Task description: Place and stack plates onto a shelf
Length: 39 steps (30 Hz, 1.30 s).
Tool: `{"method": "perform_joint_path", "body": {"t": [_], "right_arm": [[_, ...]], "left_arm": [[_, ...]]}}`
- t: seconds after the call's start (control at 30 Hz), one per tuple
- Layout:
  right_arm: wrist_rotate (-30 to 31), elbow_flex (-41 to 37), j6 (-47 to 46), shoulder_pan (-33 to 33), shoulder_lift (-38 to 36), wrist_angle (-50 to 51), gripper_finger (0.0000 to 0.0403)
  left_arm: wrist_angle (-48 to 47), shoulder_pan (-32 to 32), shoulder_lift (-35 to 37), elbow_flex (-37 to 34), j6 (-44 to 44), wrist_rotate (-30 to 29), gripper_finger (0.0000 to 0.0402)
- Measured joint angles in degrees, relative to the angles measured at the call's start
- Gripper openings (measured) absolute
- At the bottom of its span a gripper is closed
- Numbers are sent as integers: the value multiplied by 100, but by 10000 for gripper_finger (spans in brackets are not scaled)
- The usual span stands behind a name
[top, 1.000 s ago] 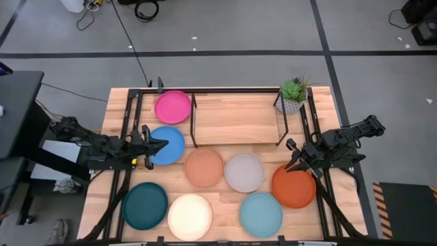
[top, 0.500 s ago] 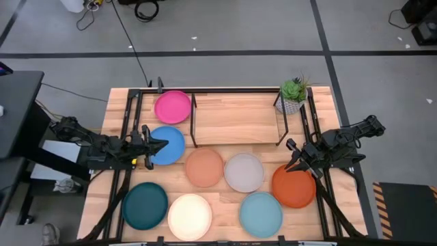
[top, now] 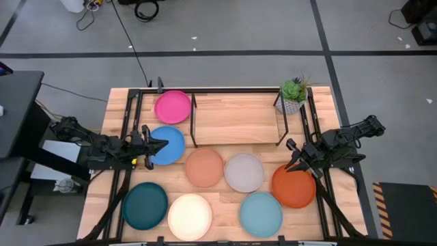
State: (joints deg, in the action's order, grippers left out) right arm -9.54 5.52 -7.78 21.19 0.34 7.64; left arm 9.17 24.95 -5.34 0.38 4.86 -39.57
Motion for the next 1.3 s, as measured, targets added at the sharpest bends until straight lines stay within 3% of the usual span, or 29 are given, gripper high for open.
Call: {"method": "perform_joint_path", "body": {"t": [0.2, 0.43, 0.6, 0.73, 0.83, 1.03, 1.13, 1.3], "right_arm": [[-2, 0, -2, 0, 2, 1, 52], [-2, -1, -1, 0, 1, 1, 52], [14, 2, 83, 2, 1, -7, 52], [432, 1, 566, 0, 0, -346, 52], [539, 2, 71, 0, 0, -882, 52], [550, 2, -581, 0, 2, -2507, 52], [484, 8, -393, 0, -10, -2998, 52], [237, -5, 170, 4, 73, -2684, 52]], "left_arm": [[0, 0, -2, 0, 82, 2, 23], [9, 0, -1, 0, 1059, 2, 23], [29, 0, -2, 0, 1088, 2, 23], [539, -2, -2, 0, 920, 28, 23], [1008, -2, -14, 0, 515, 547, 23], [1381, 2, -28, -2, -205, 2315, 23], [1220, 7, -28, -2, -40, 2571, 23], [789, 4, -28, -2, 278, 2588, 23]]}}
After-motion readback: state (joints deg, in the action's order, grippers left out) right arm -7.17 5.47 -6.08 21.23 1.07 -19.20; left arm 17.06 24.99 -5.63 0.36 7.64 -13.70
